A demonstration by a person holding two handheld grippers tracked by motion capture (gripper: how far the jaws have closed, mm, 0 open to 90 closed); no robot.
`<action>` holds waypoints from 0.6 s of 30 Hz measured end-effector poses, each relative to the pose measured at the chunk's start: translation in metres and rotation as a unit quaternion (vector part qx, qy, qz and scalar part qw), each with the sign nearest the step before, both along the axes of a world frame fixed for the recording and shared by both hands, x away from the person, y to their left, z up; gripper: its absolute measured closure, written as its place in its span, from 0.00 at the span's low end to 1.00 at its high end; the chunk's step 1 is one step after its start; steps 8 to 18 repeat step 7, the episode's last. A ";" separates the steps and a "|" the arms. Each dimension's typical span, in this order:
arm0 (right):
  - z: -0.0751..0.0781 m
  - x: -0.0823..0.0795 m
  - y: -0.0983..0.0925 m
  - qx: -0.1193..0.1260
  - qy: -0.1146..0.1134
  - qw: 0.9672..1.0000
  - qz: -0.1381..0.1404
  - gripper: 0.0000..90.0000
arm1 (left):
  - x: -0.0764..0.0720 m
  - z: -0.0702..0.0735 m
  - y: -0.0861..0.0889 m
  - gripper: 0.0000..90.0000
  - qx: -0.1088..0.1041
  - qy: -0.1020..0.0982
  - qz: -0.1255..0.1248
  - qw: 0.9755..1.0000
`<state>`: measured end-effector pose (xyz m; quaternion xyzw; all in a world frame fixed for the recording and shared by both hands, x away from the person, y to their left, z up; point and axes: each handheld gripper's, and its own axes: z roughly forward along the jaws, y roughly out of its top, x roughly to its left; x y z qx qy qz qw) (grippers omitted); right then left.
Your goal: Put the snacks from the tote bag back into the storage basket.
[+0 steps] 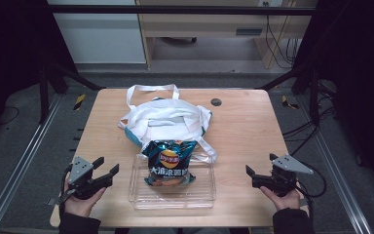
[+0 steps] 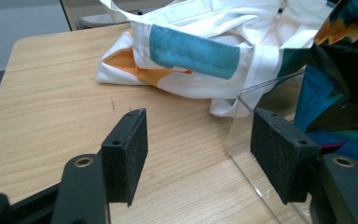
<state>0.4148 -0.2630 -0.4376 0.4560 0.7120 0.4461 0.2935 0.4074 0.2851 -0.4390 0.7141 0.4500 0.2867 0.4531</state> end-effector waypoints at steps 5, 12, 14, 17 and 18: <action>-0.001 0.001 -0.001 -0.002 0.006 1.000 -0.005 0.07 | 0.004 -0.005 0.001 0.41 0.014 0.003 -0.002 1.000; -0.001 0.001 -0.002 -0.004 0.005 1.000 -0.007 0.07 | 0.006 -0.008 0.003 0.41 0.019 0.004 -0.002 1.000; -0.001 0.001 -0.002 -0.004 0.005 1.000 -0.007 0.07 | 0.006 -0.008 0.003 0.41 0.019 0.004 -0.002 1.000; -0.001 0.001 -0.002 -0.004 0.005 1.000 -0.007 0.07 | 0.006 -0.008 0.003 0.41 0.019 0.004 -0.002 1.000; -0.001 0.001 -0.002 -0.004 0.005 1.000 -0.007 0.07 | 0.006 -0.008 0.003 0.41 0.019 0.004 -0.002 1.000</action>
